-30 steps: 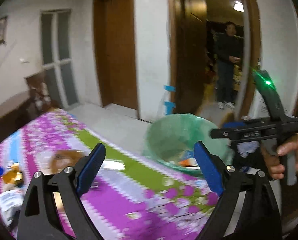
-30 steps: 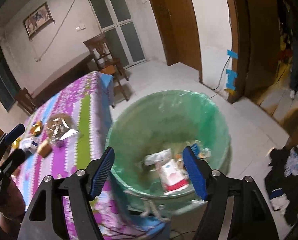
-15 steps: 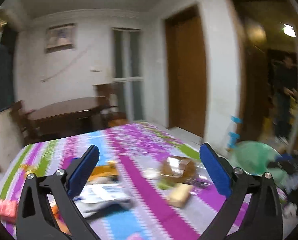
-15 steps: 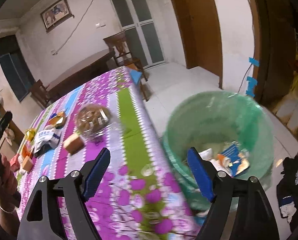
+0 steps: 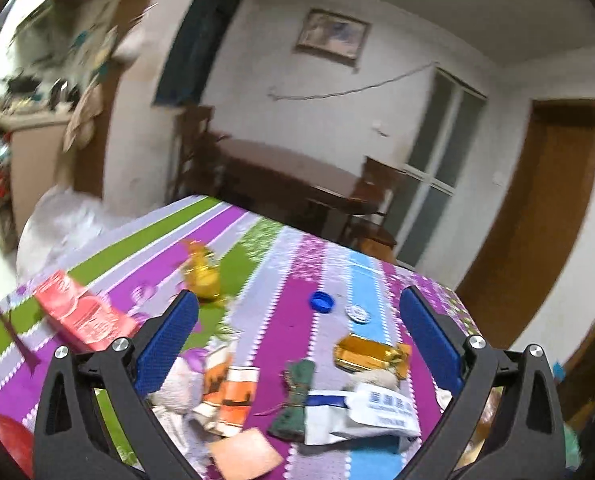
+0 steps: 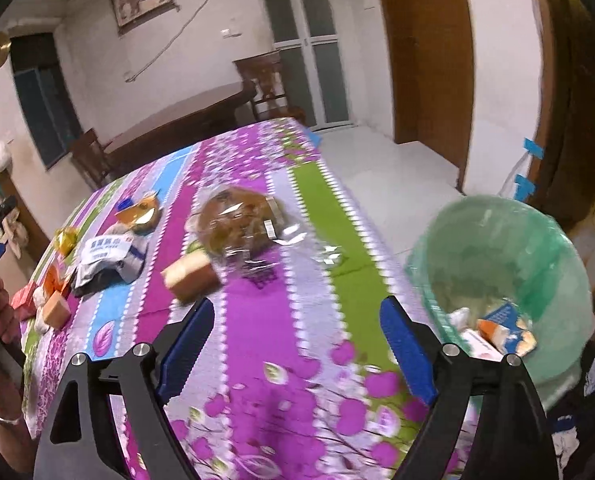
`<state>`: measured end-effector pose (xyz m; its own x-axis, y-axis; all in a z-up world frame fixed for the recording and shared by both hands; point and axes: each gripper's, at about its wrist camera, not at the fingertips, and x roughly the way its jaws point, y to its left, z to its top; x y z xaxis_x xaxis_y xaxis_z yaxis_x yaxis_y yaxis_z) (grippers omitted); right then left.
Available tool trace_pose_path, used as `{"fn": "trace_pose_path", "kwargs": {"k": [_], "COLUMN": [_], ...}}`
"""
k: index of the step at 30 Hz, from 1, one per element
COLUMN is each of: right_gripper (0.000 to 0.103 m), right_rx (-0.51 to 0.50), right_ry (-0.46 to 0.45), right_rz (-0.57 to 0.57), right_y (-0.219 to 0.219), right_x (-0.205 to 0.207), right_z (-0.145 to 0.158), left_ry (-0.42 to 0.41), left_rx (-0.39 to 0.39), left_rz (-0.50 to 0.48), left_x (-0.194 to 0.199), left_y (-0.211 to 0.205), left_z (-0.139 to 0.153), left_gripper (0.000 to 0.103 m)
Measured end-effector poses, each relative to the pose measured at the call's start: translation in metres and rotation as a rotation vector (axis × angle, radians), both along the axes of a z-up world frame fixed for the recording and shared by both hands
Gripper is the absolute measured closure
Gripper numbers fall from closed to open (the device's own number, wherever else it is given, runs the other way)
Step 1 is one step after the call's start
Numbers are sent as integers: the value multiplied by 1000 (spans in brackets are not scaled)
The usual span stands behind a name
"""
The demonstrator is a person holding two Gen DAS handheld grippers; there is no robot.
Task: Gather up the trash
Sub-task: 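Move both tools back over the striped tablecloth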
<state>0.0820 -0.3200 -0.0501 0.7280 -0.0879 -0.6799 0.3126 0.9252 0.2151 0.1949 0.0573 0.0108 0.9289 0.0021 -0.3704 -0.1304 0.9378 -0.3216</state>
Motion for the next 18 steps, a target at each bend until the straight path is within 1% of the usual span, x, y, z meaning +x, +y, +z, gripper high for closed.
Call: {"fn": "trace_pose_path", "kwargs": {"k": [1, 4, 5, 8, 11, 15, 17, 18], "right_gripper": [18, 18, 19, 19, 19, 19, 19, 16], "right_rx": [-12, -62, -74, -101, -83, -61, -108, -149], "right_ry": [4, 7, 7, 8, -2, -24, -9, 3], "right_rz": [27, 88, 114, 175, 234, 366, 470, 521], "right_y": [7, 28, 35, 57, 74, 108, 135, 147], "right_x": [7, 20, 24, 36, 48, 73, 93, 103], "right_z": [-1, -1, -1, 0, 4, 12, 14, 14], "left_ry": [3, -2, -12, -43, -51, -48, -39, -33], "left_rx": [2, 65, 101, 145, 131, 116, 91, 69], "left_rz": [12, 84, 113, 181, 232, 327, 347, 352], "left_x": [0, -3, -5, -9, -10, -8, -5, -5], "left_y": [2, 4, 5, 12, 24, 45, 54, 59], "left_z": [0, 4, 7, 15, 20, 22, 23, 22], "left_gripper": [6, 6, 6, 6, 6, 6, 6, 6]}}
